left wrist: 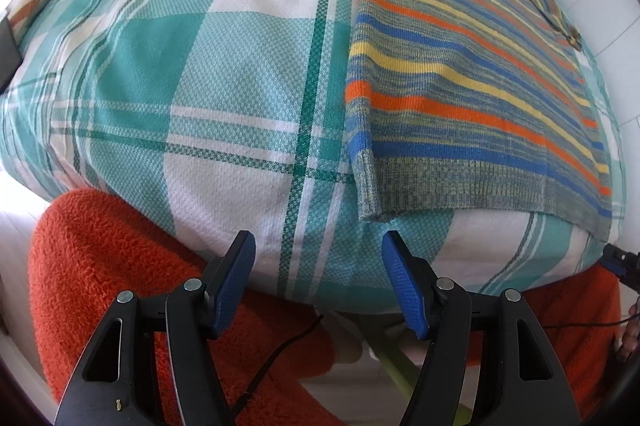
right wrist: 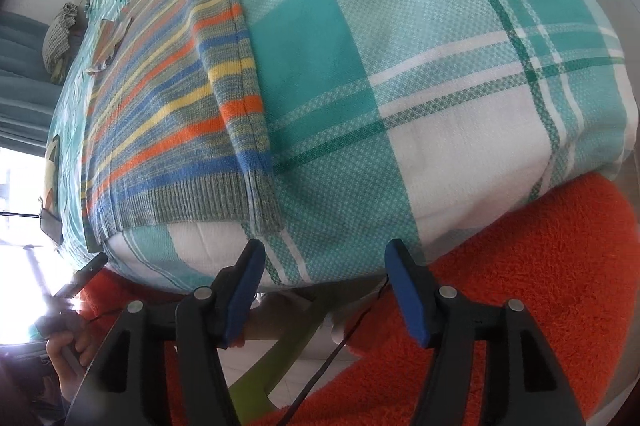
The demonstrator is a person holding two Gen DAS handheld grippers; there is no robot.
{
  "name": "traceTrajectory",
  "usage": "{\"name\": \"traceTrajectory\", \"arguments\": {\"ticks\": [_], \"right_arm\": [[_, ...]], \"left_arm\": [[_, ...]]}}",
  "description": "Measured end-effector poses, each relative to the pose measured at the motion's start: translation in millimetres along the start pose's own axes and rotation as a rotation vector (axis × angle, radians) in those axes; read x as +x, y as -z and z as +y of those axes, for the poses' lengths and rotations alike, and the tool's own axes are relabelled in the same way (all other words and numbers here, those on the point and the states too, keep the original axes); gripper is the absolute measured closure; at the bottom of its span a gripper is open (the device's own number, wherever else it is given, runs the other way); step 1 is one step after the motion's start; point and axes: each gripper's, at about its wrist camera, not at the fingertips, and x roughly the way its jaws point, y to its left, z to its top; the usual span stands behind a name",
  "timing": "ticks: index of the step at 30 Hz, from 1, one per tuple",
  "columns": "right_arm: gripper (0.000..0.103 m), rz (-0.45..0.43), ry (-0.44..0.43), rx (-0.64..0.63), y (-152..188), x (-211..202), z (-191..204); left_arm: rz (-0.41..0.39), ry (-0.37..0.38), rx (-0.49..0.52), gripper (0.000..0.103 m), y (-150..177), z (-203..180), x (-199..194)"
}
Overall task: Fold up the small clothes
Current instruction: 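Open both grippers and lift them away from the sweater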
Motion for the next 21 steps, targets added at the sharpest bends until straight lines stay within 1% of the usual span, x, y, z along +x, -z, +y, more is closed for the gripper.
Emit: {"name": "traceTrajectory", "arguments": {"ticks": [2,4,6,8,10,13,15,18,21], "right_arm": [[0.041,-0.049,0.023,0.007,2,-15,-3],[0.041,-0.113,0.056,0.015,2,-31,-6],[0.040,-0.181,0.098,0.021,1,-46,-7],[0.040,-0.249,0.133,0.030,-3,-57,-6],[0.040,-0.299,0.148,0.038,-6,-64,-4],[0.040,-0.326,0.129,0.053,-7,-66,-3],[0.040,-0.334,0.120,0.054,-8,-65,-1],[0.040,-0.361,0.109,0.055,-3,-65,0],[0.040,-0.393,0.112,0.061,2,-68,0]], "left_arm": [[-0.041,0.012,-0.020,0.033,3,5,-15],[-0.111,0.019,-0.051,0.026,5,12,-32],[-0.185,0.017,-0.077,0.022,7,19,-46],[-0.237,0.007,-0.096,0.021,8,25,-56],[-0.263,-0.004,-0.112,0.021,8,29,-60],[-0.280,-0.035,-0.121,0.021,7,32,-60],[-0.278,-0.058,-0.130,0.021,4,30,-58],[-0.297,-0.059,-0.160,0.021,4,32,-59],[-0.342,-0.064,-0.186,0.021,7,37,-67]]}}
